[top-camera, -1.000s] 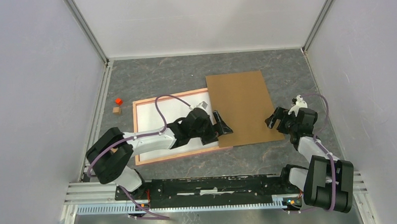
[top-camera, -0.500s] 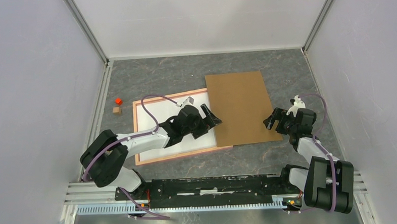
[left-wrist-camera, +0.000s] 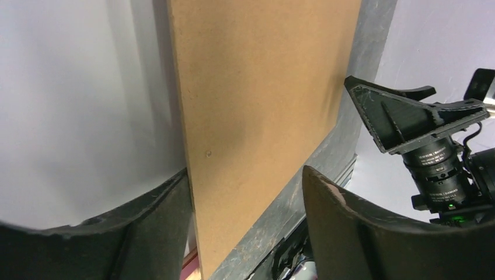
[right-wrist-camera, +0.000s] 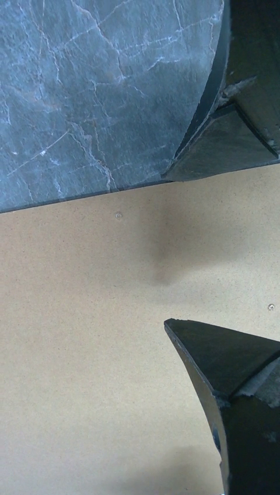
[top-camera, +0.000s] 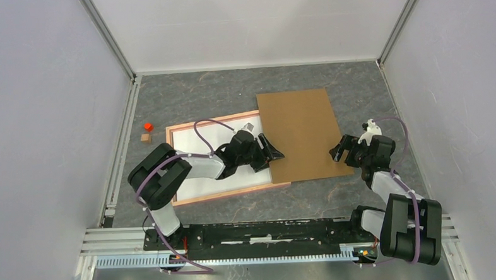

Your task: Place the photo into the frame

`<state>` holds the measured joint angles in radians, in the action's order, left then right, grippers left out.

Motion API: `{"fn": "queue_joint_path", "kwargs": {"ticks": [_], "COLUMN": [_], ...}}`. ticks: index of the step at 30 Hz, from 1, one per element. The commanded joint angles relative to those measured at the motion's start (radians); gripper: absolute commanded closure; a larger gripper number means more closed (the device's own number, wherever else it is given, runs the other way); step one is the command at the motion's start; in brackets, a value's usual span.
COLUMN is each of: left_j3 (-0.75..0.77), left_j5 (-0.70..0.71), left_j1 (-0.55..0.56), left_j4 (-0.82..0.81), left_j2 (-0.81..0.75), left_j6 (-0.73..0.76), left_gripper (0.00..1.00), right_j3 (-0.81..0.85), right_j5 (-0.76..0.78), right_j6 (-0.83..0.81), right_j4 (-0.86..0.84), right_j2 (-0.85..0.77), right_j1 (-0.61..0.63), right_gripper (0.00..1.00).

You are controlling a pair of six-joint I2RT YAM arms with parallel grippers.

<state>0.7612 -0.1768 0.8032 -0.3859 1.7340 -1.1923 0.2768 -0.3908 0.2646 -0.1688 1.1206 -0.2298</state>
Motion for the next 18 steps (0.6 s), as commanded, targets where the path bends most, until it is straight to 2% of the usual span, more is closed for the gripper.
{"fn": "queue_joint_path", "kwargs": {"ticks": [1, 4, 6, 9, 14, 18], "left_j3": [0.066, 0.080, 0.073, 0.086, 0.105, 0.102], "left_j5": [-0.075, -0.093, -0.085, -0.058, -0.145, -0.218], "left_j1": [0.030, 0.028, 0.028, 0.018, -0.059, -0.145], "left_j4": [-0.166, -0.168, -0.166, -0.077, 0.033, 0.104], "left_j2": [0.055, 0.068, 0.037, -0.041, -0.138, -0.220], "left_j6": [-0.054, -0.076, -0.064, 0.006, 0.054, 0.093], "left_gripper": [0.32, 0.51, 0.60, 0.72, 0.95, 0.98], "right_j3": [-0.046, -0.044, -0.038, -0.024, 0.067, 0.216], "right_j5": [-0.056, -0.053, -0.049, -0.042, 0.038, 0.105], "right_j6": [0.026, 0.025, 0.029, 0.025, 0.000, -0.073], "right_j4": [0.096, 0.097, 0.111, 0.128, 0.230, 0.354], "right_j2": [0.039, 0.025, 0.009, -0.034, -0.122, -0.149], "right_j1": [0.013, 0.017, 0.017, 0.021, 0.040, 0.101], "right_gripper": [0.08, 0.08, 0.07, 0.06, 0.05, 0.04]}}
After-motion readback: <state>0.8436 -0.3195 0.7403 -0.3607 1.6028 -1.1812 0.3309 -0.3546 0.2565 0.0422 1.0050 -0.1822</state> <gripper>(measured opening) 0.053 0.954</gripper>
